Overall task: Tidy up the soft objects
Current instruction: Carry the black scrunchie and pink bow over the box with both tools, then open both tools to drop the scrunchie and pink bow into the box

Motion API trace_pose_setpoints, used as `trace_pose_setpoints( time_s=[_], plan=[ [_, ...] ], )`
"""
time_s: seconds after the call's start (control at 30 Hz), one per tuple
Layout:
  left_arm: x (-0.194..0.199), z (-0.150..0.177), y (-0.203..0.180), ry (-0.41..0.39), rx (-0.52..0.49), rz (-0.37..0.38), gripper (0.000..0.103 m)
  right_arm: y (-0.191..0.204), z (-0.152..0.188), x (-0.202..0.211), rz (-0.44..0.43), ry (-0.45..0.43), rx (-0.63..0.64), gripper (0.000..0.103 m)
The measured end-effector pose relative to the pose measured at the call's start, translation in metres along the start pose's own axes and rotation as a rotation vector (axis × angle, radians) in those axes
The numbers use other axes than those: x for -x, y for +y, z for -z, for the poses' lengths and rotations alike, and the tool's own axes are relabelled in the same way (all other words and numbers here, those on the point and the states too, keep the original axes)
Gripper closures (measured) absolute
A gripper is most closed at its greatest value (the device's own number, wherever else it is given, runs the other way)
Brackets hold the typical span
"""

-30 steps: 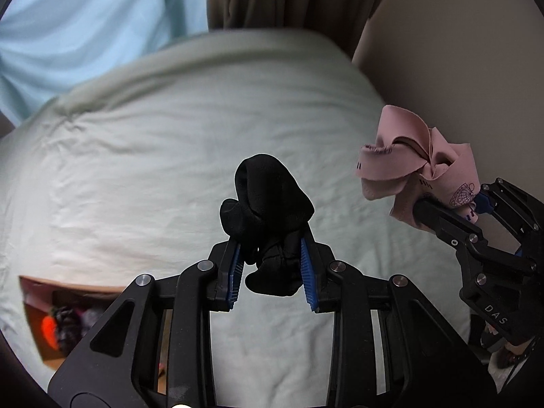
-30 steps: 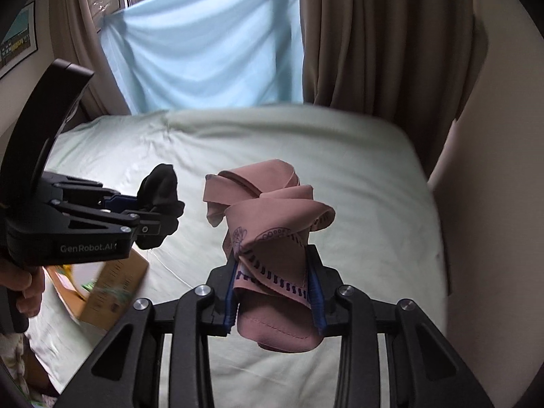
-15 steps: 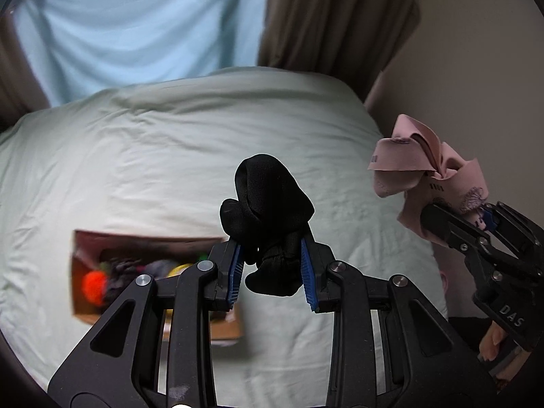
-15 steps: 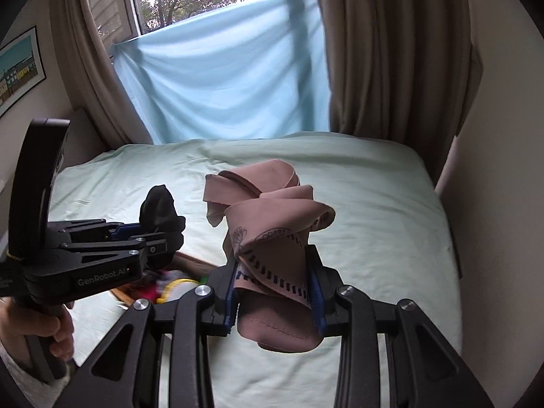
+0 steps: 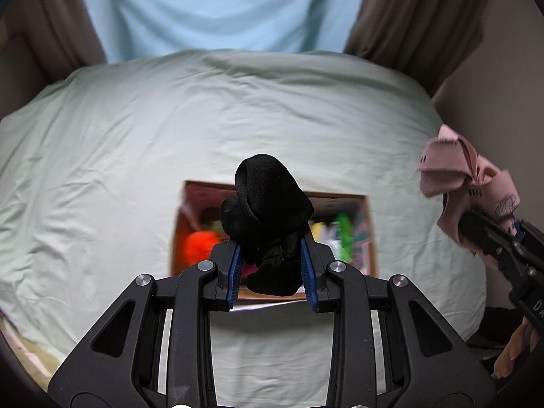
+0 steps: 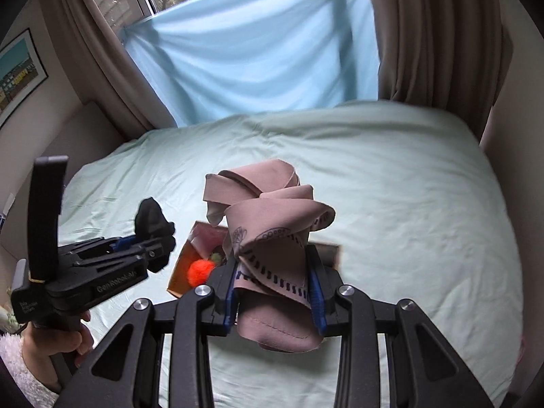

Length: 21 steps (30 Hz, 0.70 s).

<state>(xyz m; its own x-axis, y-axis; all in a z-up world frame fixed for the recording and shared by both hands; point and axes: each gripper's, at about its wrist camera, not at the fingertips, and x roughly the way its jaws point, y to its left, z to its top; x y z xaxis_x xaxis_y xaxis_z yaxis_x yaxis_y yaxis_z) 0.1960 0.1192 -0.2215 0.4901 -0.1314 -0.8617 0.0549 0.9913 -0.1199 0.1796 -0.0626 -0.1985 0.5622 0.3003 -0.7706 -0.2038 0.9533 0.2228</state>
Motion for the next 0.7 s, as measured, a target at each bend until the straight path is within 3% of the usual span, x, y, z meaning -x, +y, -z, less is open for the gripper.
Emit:
trace_pose_setpoints(
  time_s=[0.33,0.7],
  plan=[
    [-0.049,0.002,0.082,0.089,-0.024,-0.014,0.076,0.043,0.018,-0.083,0.005,0.146,-0.053,0.071],
    [-0.130,-0.011,0.107,0.196,-0.056,0.006,0.076,0.058,0.039,-0.162,0.021,0.265,0.041,0.071]
  ],
)
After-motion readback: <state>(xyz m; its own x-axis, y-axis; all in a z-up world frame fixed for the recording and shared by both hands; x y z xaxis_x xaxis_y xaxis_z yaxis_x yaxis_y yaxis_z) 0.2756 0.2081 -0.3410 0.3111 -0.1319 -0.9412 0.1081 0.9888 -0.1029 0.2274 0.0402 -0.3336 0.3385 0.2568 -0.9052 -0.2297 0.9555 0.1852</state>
